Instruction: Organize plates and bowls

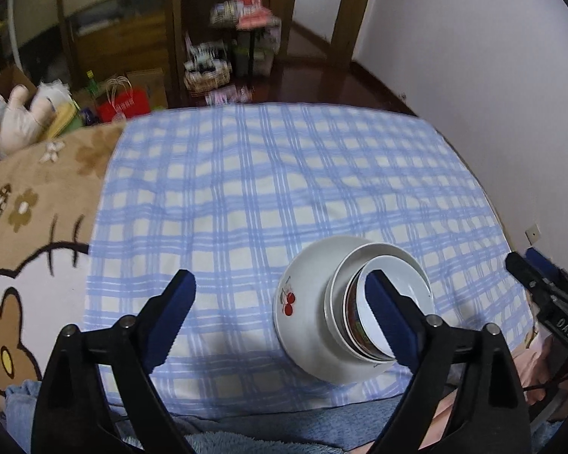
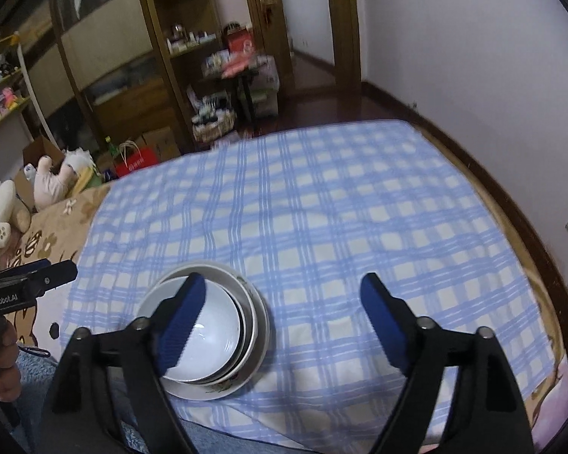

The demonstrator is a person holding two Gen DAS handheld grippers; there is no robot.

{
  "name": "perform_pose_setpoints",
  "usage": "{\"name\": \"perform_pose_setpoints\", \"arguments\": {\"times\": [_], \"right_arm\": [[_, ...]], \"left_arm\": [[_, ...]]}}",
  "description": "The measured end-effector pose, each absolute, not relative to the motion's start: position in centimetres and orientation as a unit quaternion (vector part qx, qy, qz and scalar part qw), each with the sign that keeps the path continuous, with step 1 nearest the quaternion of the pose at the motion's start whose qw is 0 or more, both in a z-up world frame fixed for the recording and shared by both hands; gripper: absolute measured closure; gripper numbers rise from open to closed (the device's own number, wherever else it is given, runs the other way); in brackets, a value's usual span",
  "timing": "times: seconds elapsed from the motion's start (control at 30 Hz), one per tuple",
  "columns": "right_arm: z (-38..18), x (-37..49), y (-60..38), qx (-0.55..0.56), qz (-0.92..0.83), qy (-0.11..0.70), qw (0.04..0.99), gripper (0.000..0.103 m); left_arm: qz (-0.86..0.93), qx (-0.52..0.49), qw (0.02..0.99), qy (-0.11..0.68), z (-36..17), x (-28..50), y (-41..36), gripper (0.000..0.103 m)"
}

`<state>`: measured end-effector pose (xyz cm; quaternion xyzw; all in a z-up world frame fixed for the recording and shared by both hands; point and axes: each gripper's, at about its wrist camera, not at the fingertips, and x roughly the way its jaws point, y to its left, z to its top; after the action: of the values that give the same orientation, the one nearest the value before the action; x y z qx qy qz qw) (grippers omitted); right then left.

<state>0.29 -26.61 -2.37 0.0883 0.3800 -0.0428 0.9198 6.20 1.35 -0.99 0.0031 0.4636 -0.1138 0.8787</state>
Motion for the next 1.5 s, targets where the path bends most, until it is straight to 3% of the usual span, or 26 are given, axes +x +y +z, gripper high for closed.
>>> {"name": "perform_pose_setpoints", "arguments": {"times": [0.1, 0.53, 0.77, 1.07, 1.5], "right_arm": [[-1.0, -1.4, -26.7, 0.078, -0.045, 0.355, 0.930, 0.000], [-0.2, -7.7, -27.6, 0.093, -0.061, 0.293, 0.950, 0.000], [-0.9, -10.2, -27.8, 0.094, -0.056, 0.237, 0.965, 0.000], [-1.9, -10.5, -28.1, 0.077, -0.067, 0.196, 0.975, 0.000], [-3.1, -9.4, -27.9, 0.056, -0.094, 0.204, 0.973, 0.000]], "left_arm": [[-0.108, 0.008, 0.895, 0.433, 0.3, 4.1, 1.5, 0.009], [-0.103, 0.027, 0.951, 0.290, 3.9, -3.6, 1.1, 0.004], [-0.102, 0.083, 0.960, 0.246, 2.9, -5.7, -1.3, 0.001], [-0.131, 0.085, 0.951, 0.268, 0.7, -4.5, -2.7, 0.001], [-0.136, 0.083, 0.941, 0.298, -0.9, -2.4, -3.4, 0.002]]}}
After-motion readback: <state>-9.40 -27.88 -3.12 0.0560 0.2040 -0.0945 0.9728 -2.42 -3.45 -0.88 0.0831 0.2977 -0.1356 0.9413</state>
